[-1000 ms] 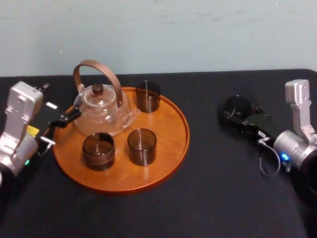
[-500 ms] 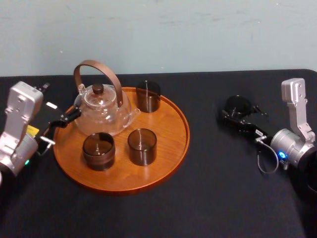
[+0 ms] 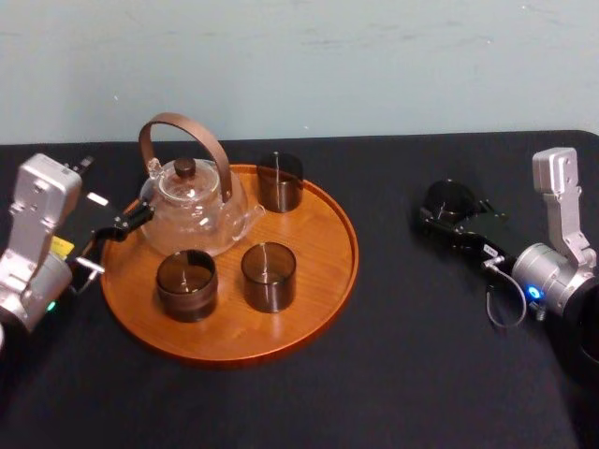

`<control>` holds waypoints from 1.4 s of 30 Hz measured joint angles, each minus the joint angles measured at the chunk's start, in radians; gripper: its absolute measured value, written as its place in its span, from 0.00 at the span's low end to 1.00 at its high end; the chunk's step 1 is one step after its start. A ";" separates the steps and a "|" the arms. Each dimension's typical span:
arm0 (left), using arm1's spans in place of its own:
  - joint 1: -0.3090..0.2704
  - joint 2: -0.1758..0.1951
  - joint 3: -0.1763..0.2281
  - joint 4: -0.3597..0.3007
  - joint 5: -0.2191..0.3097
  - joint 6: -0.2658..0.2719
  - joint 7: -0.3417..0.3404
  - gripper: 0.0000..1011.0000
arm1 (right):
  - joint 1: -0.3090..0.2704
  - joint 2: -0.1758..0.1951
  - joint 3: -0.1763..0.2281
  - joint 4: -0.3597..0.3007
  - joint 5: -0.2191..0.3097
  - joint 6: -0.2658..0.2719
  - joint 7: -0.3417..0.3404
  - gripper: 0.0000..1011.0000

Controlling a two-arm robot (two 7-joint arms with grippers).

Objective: Pick up the glass from the table and place it on the tray.

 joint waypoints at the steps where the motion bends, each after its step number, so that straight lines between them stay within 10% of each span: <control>1: 0.000 0.000 0.000 0.000 0.000 0.000 0.000 0.99 | 0.000 0.000 0.000 0.000 0.000 0.000 0.000 0.99; 32: 0.000 0.000 0.000 0.000 0.000 0.000 0.000 0.99 | -0.004 0.003 0.002 -0.002 0.011 -0.005 0.026 0.91; 42: 0.000 0.000 0.000 0.000 0.000 0.000 0.000 0.99 | -0.053 0.026 -0.008 -0.133 0.024 0.030 0.037 0.91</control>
